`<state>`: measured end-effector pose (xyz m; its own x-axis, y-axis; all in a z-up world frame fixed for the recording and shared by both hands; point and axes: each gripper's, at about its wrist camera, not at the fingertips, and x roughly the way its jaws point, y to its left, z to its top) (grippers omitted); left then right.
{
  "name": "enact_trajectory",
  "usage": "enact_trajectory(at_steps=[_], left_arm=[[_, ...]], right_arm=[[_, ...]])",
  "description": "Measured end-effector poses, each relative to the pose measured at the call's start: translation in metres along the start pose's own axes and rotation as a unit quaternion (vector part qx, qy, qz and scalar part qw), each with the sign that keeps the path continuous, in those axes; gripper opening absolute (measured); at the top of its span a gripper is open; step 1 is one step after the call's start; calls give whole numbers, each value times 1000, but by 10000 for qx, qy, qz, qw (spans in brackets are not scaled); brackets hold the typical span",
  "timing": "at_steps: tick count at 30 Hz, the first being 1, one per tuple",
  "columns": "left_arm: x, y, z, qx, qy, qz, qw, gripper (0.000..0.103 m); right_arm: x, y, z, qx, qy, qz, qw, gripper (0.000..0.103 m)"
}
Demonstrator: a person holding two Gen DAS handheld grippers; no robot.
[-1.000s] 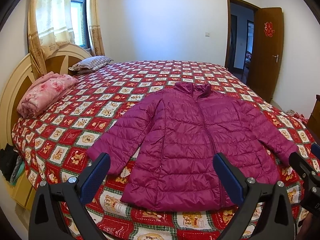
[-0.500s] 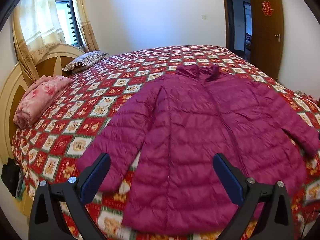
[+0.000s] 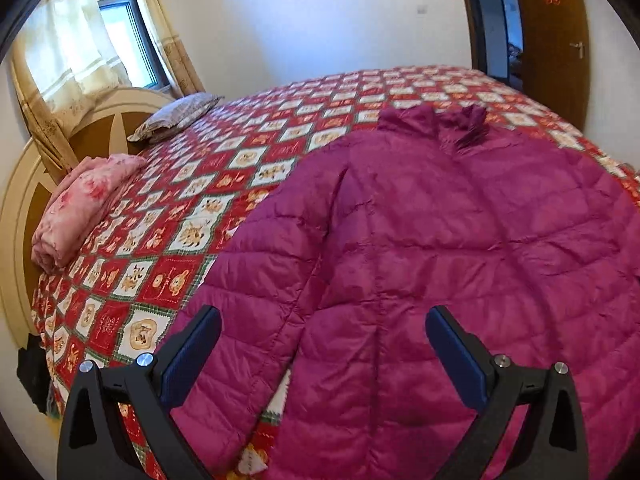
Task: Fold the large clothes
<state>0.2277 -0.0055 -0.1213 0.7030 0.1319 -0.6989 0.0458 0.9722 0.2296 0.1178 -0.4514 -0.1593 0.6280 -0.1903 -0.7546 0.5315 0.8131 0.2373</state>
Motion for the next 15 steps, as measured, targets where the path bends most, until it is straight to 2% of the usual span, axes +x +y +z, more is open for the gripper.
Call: enact_trajectory(at_steps=[1,3,5,9,12,15], left_arm=[[3,2,0,14,40,26,10000,102],[11,6,1,47,118,47,9999,102],[17,10,4,78,174,77,9998,102],[26,26,18,52,158,269,9995,102],[28,36,26,-48,112,321,9994,102],[31,43,34,-113,62,370,9992,102]], right_arm=[[1,-1,0,-45,21,-2,10000,52],[1,-8,5,-7,12,127,9999,23],[1,-15,12,8,10,192,9998,18],[-7,-13,31,-209,-241,61,9995,14],[-22,5,46,-519,-556,34,9971,13],[-39,40,62,-961,-897,104,9913,12]])
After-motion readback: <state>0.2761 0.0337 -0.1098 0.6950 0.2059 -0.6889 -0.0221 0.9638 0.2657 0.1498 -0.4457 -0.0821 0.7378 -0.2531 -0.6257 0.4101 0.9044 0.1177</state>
